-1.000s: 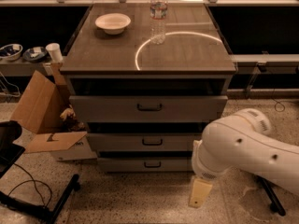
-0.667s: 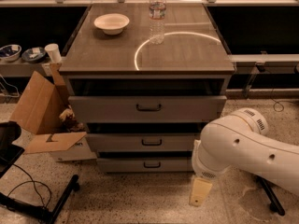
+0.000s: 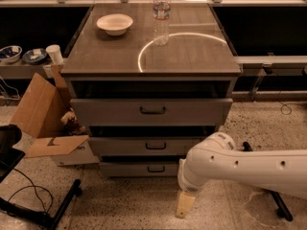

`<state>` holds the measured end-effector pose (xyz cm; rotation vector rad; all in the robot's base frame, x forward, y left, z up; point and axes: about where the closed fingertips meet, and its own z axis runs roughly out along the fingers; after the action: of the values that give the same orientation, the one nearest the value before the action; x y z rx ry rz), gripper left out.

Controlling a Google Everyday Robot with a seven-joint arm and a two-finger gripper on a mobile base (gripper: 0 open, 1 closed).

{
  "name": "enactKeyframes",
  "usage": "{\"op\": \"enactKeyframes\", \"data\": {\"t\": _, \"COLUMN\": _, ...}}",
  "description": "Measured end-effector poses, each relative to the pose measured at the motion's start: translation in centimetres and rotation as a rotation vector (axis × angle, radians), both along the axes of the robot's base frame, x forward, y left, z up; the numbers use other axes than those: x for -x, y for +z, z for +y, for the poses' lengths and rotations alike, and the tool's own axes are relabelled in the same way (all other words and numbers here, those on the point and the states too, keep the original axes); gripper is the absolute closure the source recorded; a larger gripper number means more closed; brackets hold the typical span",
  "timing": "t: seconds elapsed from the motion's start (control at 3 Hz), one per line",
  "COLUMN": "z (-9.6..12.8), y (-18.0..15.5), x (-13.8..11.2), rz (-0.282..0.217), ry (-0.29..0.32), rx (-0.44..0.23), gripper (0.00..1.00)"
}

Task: Open bottom drawer

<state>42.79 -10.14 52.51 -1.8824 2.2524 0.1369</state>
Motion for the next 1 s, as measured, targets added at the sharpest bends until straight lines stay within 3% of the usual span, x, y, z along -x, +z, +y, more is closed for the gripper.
{"op": "enactKeyframes", "data": {"t": 0.33, "z": 1.1, "y": -7.4, "x": -1.7, "rz": 0.014, "ry": -0.009, "rx": 0.004, "gripper": 0.0}}
{"op": "enactKeyframes", "data": {"t": 0.67, "z": -0.4, "y": -14.4, "x": -6.4, "rz": -0.027, "ry": -0.022, "rx": 0.088, "gripper": 0.0}}
{"op": "enactKeyframes", "data": {"t": 1.0, "z": -0.3, "y": -14.5, "x": -6.3, "rz": -0.022, "ry": -0.024, "rx": 0.09, "gripper": 0.0}}
